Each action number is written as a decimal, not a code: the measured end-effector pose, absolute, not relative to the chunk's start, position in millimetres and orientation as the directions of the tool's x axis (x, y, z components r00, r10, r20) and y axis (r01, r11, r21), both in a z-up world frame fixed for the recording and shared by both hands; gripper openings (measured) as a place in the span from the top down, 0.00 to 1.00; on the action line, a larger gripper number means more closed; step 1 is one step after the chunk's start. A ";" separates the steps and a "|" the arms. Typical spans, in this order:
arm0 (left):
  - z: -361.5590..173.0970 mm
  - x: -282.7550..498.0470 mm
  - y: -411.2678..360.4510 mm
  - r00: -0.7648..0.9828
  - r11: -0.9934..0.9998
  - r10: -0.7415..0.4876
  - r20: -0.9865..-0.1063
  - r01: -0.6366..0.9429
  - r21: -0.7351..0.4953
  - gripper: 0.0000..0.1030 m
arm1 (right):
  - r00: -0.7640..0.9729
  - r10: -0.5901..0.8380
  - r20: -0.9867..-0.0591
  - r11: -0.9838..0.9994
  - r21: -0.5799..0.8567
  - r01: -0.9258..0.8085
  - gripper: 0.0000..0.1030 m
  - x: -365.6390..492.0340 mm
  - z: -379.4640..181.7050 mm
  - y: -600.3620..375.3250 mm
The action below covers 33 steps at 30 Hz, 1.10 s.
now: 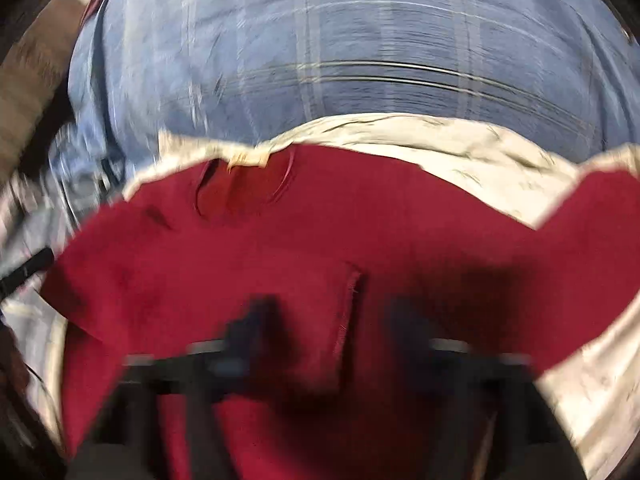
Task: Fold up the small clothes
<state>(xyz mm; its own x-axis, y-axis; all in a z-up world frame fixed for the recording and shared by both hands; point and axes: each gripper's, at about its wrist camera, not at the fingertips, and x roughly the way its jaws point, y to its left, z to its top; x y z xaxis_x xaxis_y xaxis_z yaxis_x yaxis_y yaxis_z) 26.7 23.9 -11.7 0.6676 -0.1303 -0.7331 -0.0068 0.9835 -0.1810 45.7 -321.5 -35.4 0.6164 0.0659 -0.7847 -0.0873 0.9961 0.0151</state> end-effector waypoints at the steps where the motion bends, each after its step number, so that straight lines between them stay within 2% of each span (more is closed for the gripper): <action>1: -15.9 28.3 27.7 0.662 0.981 -0.132 -0.738 -0.020 -0.194 0.18 | 0.617 0.042 -0.786 0.995 -0.021 -0.094 0.92 46.0 -35.3 -316.5; 2: -15.3 29.3 32.1 0.661 0.979 -0.128 -0.739 -0.035 -0.201 0.18 | 0.630 0.023 -0.776 0.993 -0.055 -0.104 0.95 44.0 -29.3 -312.5; 5: -9.6 26.4 40.1 0.691 0.978 -0.101 -0.716 -0.065 -0.200 0.18 | 0.718 0.045 -0.694 0.994 -0.042 -0.102 0.95 29.9 9.4 -320.5; 8: -16.6 29.6 37.3 0.678 0.981 -0.087 -0.730 -0.069 -0.182 0.18 | 0.783 -0.035 -0.622 0.996 -0.084 -0.022 0.95 23.6 38.2 -340.5; 12: -31.8 37.1 23.0 0.631 0.991 -0.072 -0.772 -0.045 -0.129 0.18 | 0.741 -0.163 -0.651 0.985 -0.152 0.083 0.92 38.9 20.4 -362.9; 15: -36.1 41.4 12.6 0.610 0.997 -0.036 -0.792 -0.032 -0.069 0.18 | 0.640 -0.270 -0.719 0.961 -0.247 0.127 0.83 50.5 -1.9 -369.5; 16: -35.6 40.9 11.4 0.612 0.998 -0.026 -0.790 -0.032 -0.058 0.18 | 0.651 -0.265 -0.711 0.963 -0.231 0.140 0.79 45.2 2.9 -371.6; 18: -34.1 40.9 11.8 0.619 0.998 -0.011 -0.785 -0.041 -0.047 0.18 | 0.728 -0.156 -0.667 0.987 -0.139 0.085 0.59 30.9 21.7 -355.8; 19: -33.9 42.5 12.0 0.620 0.998 -0.006 -0.784 -0.047 -0.046 0.18 | 0.750 -0.075 -0.657 0.995 -0.103 0.009 0.39 28.5 27.0 -340.1; 20: -34.0 44.7 13.1 0.617 0.997 0.000 -0.787 -0.056 -0.044 0.18 | 0.753 -0.004 -0.658 0.995 -0.077 -0.062 0.30 27.4 28.5 -326.2; 21: -34.2 46.4 14.4 0.612 0.997 0.008 -0.791 -0.065 -0.040 0.18 | 0.740 0.102 -0.664 0.984 -0.039 -0.171 0.30 31.2 28.4 -301.1; 25: -39.7 52.2 19.0 0.593 0.996 0.046 -0.804 -0.092 -0.011 0.18 | 0.664 0.318 -0.677 0.915 0.035 -0.402 0.31 61.6 16.1 -221.5; 29: -43.3 55.5 25.8 0.579 0.993 0.033 -0.815 -0.108 -0.036 0.18 | 0.581 0.357 -0.731 0.848 -0.007 -0.530 0.36 104.6 -13.9 -158.4; 30: -43.0 55.8 26.9 0.580 0.993 0.038 -0.814 -0.113 -0.034 0.18 | 0.559 0.343 -0.755 0.838 -0.022 -0.545 0.41 116.3 -24.9 -143.7; 32: -42.5 56.9 29.0 0.579 0.992 0.046 -0.814 -0.124 -0.032 0.18 | 0.534 0.299 -0.791 0.832 -0.058 -0.552 0.77 128.4 -42.9 -131.3; 33: -42.6 57.7 30.3 0.578 0.991 0.047 -0.815 -0.130 -0.035 0.18 | 0.538 0.256 -0.803 0.836 -0.095 -0.540 0.80 137.0 -53.4 -123.7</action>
